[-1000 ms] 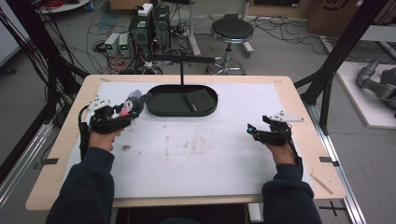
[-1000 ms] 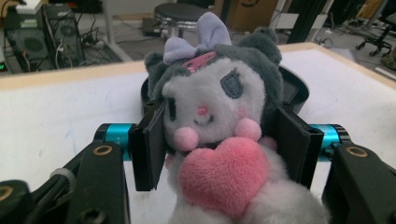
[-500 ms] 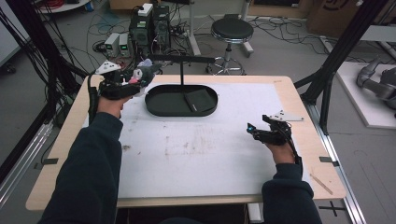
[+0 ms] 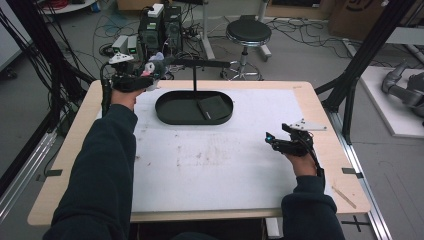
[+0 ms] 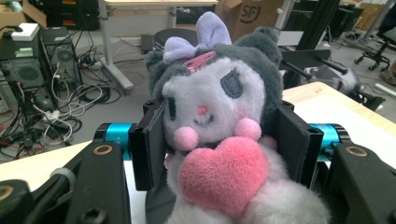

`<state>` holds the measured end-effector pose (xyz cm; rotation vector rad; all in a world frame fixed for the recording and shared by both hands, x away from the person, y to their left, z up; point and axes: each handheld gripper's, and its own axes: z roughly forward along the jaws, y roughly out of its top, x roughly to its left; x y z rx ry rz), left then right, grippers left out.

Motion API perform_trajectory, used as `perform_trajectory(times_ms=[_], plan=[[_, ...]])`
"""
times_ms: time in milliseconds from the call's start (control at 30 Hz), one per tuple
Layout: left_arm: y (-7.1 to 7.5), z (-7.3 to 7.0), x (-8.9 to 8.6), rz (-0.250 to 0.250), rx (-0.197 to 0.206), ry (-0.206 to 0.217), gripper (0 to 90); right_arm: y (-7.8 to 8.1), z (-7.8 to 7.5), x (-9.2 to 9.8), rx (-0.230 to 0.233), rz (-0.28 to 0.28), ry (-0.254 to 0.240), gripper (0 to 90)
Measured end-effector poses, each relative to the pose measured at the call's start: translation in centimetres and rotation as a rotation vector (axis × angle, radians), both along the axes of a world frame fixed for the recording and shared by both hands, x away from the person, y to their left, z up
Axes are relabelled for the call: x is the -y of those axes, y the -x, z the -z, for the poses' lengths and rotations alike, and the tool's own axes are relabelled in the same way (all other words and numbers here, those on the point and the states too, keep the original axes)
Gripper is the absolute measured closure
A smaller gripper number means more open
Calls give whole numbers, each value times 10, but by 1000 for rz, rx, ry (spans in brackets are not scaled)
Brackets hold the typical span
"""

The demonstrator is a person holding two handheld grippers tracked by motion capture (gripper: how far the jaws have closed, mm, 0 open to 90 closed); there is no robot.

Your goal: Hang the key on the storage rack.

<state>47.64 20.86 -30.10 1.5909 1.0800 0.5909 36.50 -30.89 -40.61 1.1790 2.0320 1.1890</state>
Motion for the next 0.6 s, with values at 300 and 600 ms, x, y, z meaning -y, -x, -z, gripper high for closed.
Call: perform_trajectory(times_ms=[300,600], plan=[[-8,6,-5,-60,1,44,414,0,1,-1,-5,-4,5,240],[-11,6,-5,-82,21,67,414,0,1,-1,-6,-5,2,240]])
